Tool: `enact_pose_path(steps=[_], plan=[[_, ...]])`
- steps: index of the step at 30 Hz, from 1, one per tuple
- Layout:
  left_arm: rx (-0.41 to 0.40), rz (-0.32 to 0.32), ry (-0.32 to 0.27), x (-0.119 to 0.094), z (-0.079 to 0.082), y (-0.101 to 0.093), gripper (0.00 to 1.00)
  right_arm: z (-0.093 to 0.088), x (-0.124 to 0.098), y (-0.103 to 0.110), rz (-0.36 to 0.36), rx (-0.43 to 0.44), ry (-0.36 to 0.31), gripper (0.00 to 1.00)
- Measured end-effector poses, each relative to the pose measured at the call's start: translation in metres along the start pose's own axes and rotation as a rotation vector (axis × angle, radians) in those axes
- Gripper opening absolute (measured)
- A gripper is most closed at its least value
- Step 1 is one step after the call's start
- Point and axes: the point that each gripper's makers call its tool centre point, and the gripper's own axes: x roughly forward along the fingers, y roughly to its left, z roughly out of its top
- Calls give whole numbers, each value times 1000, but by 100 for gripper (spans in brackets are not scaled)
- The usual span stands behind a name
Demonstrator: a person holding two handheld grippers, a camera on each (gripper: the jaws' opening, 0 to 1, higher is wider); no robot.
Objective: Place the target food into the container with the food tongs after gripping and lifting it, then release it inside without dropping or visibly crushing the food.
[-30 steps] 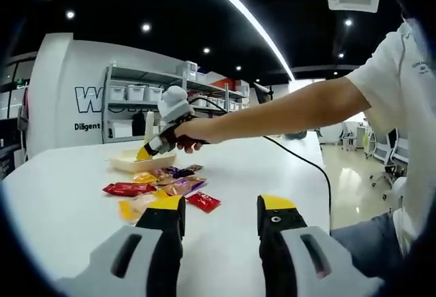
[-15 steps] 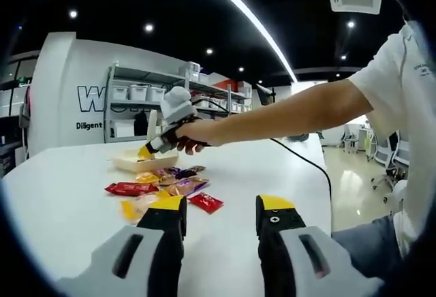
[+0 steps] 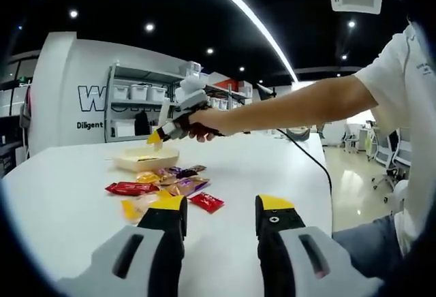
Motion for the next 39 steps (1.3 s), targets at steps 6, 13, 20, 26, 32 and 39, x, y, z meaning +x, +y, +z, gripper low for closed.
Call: enact_pose_path(steps=[6,13,20,26,32,39], plan=[[2,2,6,0,-1,1,38,-6,-21,-6,15,7,15,14],[-1,3,19,1,-3,3,38,-18,-57,-11,17,8,-3,15],[-3,8,14,0,-3,5,38,-38,-71,-25,-17,9,30,16],[-4,13,26,1,-5,6,36,-63,-64,-30,-42,11,69,17],[-9,26,30,1,-5,9,36,-77,-61,-24,-51,-1,114,17],[42,90,5,0,-1,19,54,-84,-67,-20,-52,23,155,17]])
